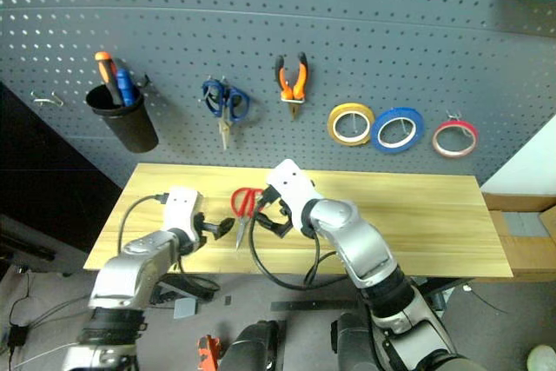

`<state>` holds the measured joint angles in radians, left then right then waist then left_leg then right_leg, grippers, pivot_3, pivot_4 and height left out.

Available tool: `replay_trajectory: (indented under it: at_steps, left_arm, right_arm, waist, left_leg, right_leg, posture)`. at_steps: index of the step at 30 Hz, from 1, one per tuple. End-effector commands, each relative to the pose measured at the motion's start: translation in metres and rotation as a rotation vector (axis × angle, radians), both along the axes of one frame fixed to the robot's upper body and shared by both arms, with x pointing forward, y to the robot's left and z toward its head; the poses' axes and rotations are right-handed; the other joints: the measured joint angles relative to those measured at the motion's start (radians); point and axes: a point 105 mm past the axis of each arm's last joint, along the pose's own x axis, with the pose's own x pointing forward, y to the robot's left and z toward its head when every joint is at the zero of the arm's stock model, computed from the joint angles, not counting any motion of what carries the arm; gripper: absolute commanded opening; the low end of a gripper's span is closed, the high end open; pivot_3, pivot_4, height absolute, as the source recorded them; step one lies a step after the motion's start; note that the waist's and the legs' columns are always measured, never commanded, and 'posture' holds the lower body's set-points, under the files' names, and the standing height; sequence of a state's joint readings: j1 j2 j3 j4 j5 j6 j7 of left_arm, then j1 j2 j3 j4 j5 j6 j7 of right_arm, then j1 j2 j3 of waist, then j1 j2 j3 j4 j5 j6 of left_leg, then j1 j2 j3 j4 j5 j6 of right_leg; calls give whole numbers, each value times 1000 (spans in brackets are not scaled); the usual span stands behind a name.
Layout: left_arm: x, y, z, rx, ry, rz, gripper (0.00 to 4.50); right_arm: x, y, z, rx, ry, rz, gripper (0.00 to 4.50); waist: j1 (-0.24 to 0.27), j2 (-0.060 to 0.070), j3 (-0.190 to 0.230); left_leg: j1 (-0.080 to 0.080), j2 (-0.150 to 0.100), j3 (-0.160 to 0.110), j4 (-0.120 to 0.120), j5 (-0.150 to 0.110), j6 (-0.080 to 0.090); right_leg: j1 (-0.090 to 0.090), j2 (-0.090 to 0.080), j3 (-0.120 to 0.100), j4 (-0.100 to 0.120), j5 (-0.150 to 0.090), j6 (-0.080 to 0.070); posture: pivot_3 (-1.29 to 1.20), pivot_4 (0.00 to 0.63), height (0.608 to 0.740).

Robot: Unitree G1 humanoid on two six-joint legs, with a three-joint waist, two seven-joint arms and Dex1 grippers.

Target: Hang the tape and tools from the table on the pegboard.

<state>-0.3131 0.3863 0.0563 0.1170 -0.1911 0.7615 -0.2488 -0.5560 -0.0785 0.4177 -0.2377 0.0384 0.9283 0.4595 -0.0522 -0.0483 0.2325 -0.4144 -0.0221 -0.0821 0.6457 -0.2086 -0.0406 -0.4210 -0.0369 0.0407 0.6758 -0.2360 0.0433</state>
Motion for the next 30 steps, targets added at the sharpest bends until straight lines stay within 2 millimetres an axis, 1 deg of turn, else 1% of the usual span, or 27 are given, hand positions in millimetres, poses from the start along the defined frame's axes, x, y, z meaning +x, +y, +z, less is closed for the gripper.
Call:
replay_trajectory:
  at_steps: [1, 3, 6, 12, 15, 17, 18, 22, 26, 27, 30]
  left_arm:
    - [13, -3, -4, 52, 20, 34, 4495]
    - [21, -11, -11, 51, 58, 44, 4495]
    - [27, -18, -17, 22, 94, 64, 4495]
    - [29, -27, -29, -53, 163, 90, 4495]
    - [29, -24, -32, -65, 173, 112, 3893]
    - [29, -22, -32, -73, 167, 122, 3299]
    - [30, -22, -32, -76, 159, 123, 2871]
    - [30, -20, -36, -77, 144, 121, 1429]
    - [31, -21, -35, -104, 106, 97, 101]
    - [31, -23, -34, -113, 92, 81, 20]
    - [28, -22, -32, -114, 53, 62, 20]
  right_arm:
    - [-11, 4, 11, 14, -24, 60, 4500]
    - [-14, 3, 11, 6, -24, 72, 4500]
    - [-14, 3, 12, 2, -25, 71, 4500]
    - [-10, 0, 20, 0, -40, 53, 4500]
    - [-7, -1, 24, -4, -54, 42, 4500]
    - [-5, -2, 26, -7, -62, 38, 4500]
    - [-5, -2, 28, -8, -65, 36, 4500]
    - [-4, -5, 30, -30, -83, 39, 4500]
    - [-3, -8, 33, -39, -92, 28, 4500]
    - [-2, -10, 34, -40, -94, 25, 4500]
    - [-2, -15, 36, -41, -98, 16, 4500]
  waist:
    - [-1, 0, 0]
    - [-1, 0, 0]
    - [-2, 0, 0]
    - [-6, 0, 0]
    - [-7, 0, 0]
    - [-6, 0, 0]
    - [-6, 0, 0]
    - [-6, 0, 0]
    - [-6, 0, 0]
    - [-7, 0, 0]
    - [-7, 0, 0]
  left_leg:
    - [0, 0, 0, 0, 0, 0]
    - [0, 0, 0, -1, 0, 0]
    - [-1, 0, 1, -1, 0, 0]
    - [-1, 0, 1, -2, 0, 0]
    - [-1, 0, 0, -2, 0, 0]
    - [-1, 0, 0, -2, 0, 0]
    - [-1, 0, 1, -2, 0, 0]
    - [-1, 0, 0, -2, 0, 0]
    - [-1, 0, 1, -2, 0, 0]
    - [-1, 0, 1, -2, 0, 0]
    - [-1, 0, 1, -2, 0, 0]
  right_leg:
    - [0, 0, 0, 0, 0, 0]
    - [0, 0, 0, 0, 0, 0]
    - [0, -1, 0, -1, 0, 0]
    - [-1, -1, 0, -2, 0, 0]
    - [0, -1, 0, -2, 0, 0]
    - [0, -1, 0, -2, 0, 0]
    - [0, -1, 0, -2, 0, 0]
    - [0, -2, 0, -2, 0, 0]
    - [0, -2, 0, -2, 0, 0]
    - [0, -2, 0, -2, 0, 0]
    - [0, -2, 0, -3, 0, 0]
  posture:
    - [-34, 201, 740]
    - [-41, 203, 740]
    - [-44, 203, 740]
    - [-56, 203, 740]
    - [-66, 200, 740]
    - [-66, 200, 740]
    - [-66, 200, 740]
    - [-81, 197, 740]
    - [-84, 195, 740]
    - [-89, 195, 740]
    - [-89, 194, 740]
